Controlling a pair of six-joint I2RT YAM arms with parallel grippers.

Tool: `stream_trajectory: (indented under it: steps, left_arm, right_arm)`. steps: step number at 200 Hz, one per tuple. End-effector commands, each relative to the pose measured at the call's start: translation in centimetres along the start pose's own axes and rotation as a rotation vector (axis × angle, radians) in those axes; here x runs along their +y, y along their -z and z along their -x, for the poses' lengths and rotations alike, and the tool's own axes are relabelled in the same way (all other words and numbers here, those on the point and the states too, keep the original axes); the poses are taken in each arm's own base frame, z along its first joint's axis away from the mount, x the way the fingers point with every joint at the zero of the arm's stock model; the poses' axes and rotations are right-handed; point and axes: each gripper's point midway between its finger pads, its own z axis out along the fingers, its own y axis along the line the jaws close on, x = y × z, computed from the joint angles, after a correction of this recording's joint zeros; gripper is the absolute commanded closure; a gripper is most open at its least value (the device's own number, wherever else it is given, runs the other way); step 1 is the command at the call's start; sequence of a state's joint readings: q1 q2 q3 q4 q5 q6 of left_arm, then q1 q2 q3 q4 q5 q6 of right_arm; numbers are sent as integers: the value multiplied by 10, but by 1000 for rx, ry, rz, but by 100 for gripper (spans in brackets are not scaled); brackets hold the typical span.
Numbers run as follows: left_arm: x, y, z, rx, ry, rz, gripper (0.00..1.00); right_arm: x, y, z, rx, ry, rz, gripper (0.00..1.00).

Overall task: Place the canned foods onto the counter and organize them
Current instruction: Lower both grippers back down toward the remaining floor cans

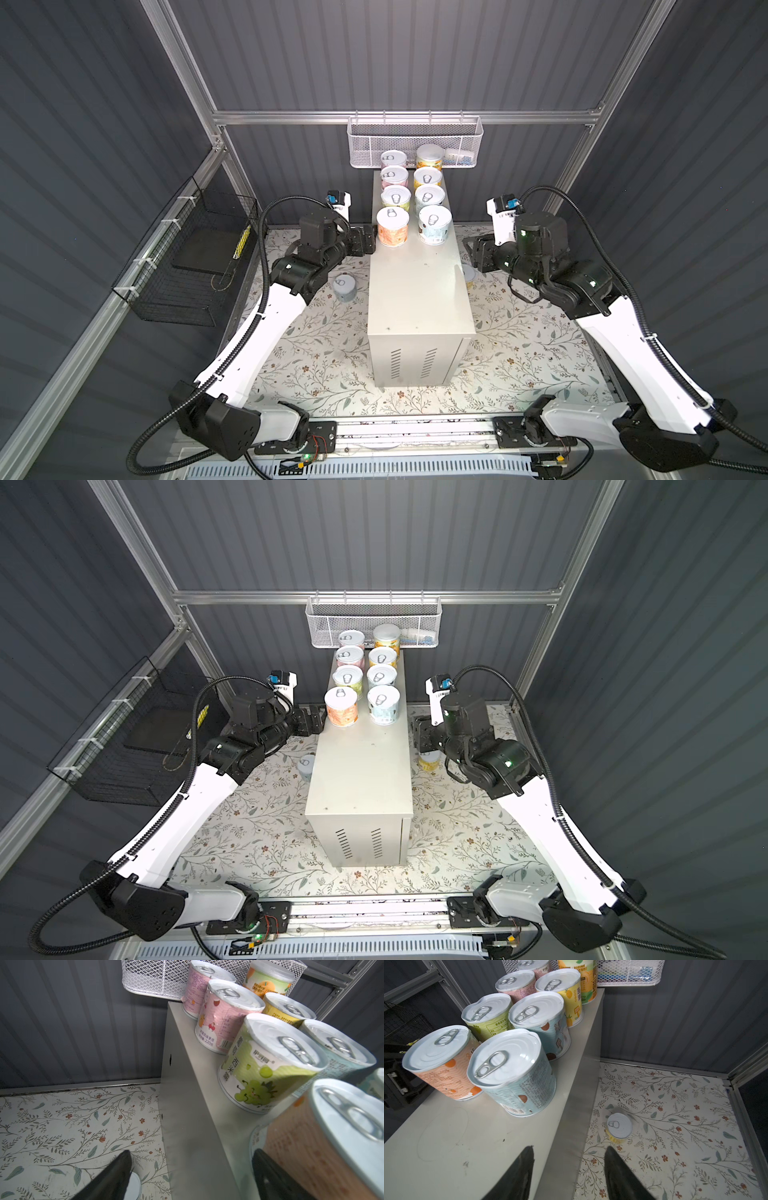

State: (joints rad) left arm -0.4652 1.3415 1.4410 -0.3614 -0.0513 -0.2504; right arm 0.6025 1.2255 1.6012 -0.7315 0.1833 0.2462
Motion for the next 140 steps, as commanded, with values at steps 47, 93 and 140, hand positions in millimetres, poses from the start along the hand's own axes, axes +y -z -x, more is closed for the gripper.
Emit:
stream_trajectory:
  steps: [47, 93, 140]
  left_arm:
    - [-10, -3, 15, -34, -24, -10, 8]
    - [21, 13, 9, -40, -60, 157, 5]
    - [93, 23, -41, 62, 17, 335, 1]
  right_arm:
    - [-1, -5, -2, 1, -18, 18, 43]
    - [-9, -7, -7, 8, -19, -4, 42]
    - [-42, 0, -10, -25, -83, -99, 22]
